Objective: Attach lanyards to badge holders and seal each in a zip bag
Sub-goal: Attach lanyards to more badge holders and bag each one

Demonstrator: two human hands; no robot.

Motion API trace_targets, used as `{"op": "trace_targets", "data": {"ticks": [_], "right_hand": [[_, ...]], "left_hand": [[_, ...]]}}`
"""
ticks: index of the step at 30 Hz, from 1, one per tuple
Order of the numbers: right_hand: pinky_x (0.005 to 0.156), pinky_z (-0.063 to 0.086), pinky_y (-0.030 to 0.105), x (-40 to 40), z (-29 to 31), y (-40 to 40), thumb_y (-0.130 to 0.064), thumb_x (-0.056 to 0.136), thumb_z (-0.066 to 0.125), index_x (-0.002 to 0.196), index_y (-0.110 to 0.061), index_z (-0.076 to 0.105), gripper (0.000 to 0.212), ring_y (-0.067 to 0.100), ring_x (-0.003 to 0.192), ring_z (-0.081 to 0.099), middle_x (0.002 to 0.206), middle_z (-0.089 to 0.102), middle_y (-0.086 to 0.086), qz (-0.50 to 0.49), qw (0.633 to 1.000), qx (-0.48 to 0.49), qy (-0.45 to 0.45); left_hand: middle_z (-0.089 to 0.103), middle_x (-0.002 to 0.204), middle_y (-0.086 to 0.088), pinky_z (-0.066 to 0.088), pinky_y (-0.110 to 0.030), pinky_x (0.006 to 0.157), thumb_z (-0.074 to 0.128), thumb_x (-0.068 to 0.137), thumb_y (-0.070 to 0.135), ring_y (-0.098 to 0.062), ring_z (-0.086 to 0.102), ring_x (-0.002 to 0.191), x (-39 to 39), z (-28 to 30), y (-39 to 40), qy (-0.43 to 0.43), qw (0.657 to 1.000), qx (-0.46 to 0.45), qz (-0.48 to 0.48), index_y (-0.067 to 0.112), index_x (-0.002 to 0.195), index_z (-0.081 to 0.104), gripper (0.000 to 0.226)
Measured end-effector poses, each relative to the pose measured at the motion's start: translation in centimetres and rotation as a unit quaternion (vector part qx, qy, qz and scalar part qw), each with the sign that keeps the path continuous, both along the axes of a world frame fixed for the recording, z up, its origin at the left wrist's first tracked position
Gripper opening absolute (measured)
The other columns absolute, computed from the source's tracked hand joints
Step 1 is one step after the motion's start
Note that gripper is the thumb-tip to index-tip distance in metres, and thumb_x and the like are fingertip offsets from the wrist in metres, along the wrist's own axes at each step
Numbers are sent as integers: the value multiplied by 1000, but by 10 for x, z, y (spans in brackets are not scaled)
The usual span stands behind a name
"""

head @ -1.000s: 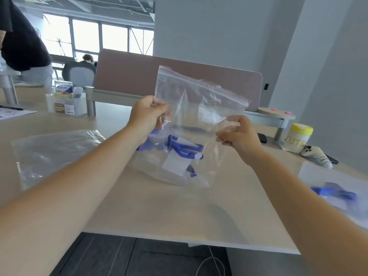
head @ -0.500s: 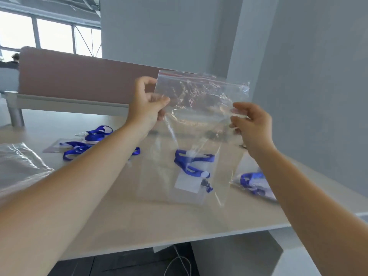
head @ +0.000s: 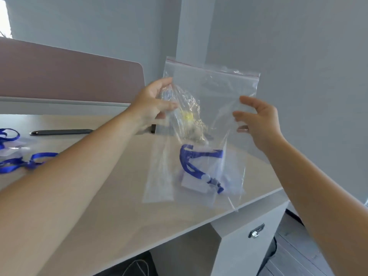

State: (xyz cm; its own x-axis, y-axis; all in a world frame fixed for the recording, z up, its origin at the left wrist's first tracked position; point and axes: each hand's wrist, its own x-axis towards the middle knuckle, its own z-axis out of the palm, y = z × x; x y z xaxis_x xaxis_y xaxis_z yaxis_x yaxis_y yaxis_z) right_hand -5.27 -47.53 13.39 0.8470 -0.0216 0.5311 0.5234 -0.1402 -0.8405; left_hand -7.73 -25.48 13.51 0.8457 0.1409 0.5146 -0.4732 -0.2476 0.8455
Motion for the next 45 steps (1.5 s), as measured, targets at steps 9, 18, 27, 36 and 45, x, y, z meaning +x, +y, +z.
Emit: {"op": "trace_targets", "data": {"ticks": [9, 18, 27, 36, 45], "right_hand": [[46, 51, 11, 99, -38, -29, 2, 80, 62, 132, -11, 44, 57, 18, 88, 57, 139, 43, 5, -40, 995, -47, 78], [89, 38, 22, 191, -98, -43, -12, 80, 66, 133, -17, 43, 58, 25, 112, 54, 135, 49, 6, -74, 961, -219, 149], [111, 20, 32, 214, -152, -48, -34, 87, 56, 137, -17, 37, 57, 26, 138, 24, 150, 27, 7, -58, 879, -416, 224], [115, 2, 44, 214, -164, -54, -54, 92, 23, 144, -33, 8, 59, 25, 144, 4, 157, 2, -2, -71, 759, -610, 216], [106, 31, 33, 194, -142, -52, -25, 88, 56, 139, -14, 34, 57, 25, 128, 40, 153, 22, 7, -52, 902, -363, 227]], "left_hand": [[44, 132, 8, 44, -20, 56, 60, 81, -1, -12, 49, 69, 118, -37, -19, 92, 993, 62, -32, 26, 136, 39, 64], [30, 149, 1, 32, -25, 98, 62, 83, 10, -18, 29, 137, 220, -98, -18, 159, 978, 117, -63, 18, 142, 27, 69], [36, 147, -4, 24, -27, 110, 60, 85, 28, -17, 33, 135, 247, -153, -8, 288, 918, 255, -100, 15, 138, 36, 59], [6, 157, -5, 6, -33, 117, 37, 84, 62, -20, 4, 145, 247, -165, -1, 241, 797, 553, -28, 34, 144, 12, 71], [29, 151, -7, 24, -30, 112, 47, 87, 48, -21, 28, 138, 204, -155, 20, 257, 857, 446, 25, 12, 142, 29, 67]]}}
